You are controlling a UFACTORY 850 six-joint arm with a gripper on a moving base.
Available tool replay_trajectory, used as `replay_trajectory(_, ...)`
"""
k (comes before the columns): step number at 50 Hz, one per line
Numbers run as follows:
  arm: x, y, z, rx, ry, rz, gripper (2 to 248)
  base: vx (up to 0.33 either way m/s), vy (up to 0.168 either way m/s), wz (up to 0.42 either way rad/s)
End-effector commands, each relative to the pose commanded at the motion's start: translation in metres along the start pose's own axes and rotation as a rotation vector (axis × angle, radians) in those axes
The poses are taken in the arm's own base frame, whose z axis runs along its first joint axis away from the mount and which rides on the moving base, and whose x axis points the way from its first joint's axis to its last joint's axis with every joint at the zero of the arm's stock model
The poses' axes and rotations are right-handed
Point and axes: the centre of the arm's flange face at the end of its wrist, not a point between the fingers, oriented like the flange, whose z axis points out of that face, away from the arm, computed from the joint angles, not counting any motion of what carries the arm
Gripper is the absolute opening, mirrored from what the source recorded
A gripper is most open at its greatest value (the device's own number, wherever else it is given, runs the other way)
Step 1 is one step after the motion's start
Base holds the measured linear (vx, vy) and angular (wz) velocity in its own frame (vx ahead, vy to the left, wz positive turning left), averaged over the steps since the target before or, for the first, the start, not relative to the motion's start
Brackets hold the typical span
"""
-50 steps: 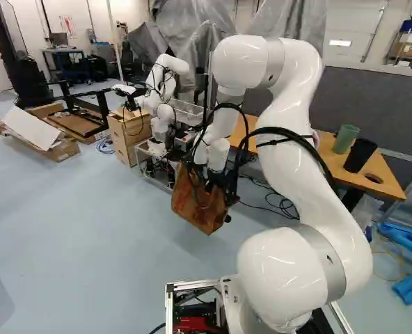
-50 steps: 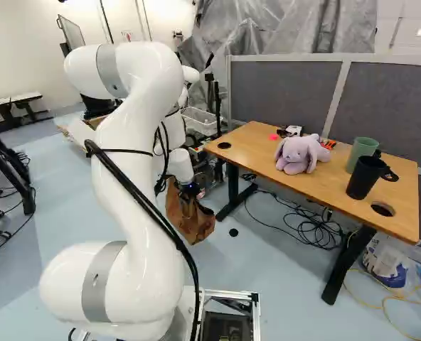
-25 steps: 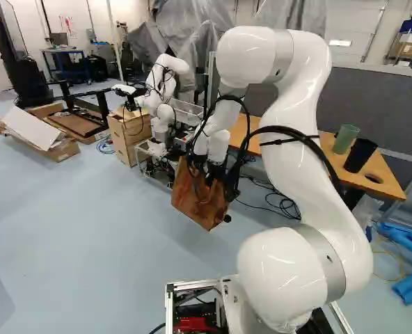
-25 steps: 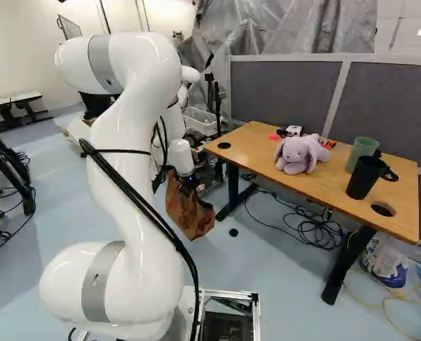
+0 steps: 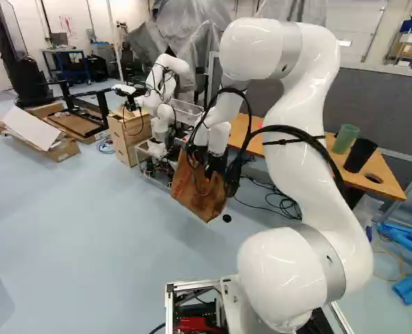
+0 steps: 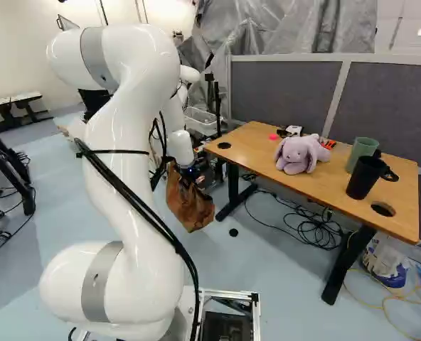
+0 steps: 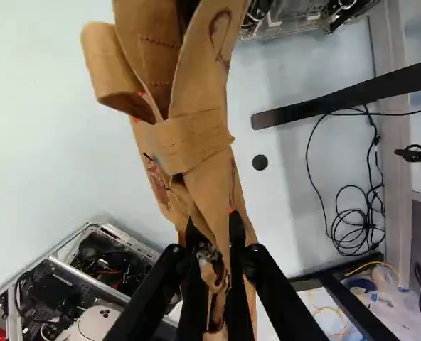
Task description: Pick up the bag on the ground and place it on the table
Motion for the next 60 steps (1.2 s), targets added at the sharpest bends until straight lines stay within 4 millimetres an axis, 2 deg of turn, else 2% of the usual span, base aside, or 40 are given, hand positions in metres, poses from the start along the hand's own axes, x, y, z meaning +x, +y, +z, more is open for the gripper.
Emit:
replay_trajectory(28,0.018,0.029,-0.032,-0.045,0.057,0.026,25,0.0,0.0,0.0)
replay_trajectory(60,0.046,0.05,-0.065,0.02,0.026,0.088,25,0.0,0.0,0.0)
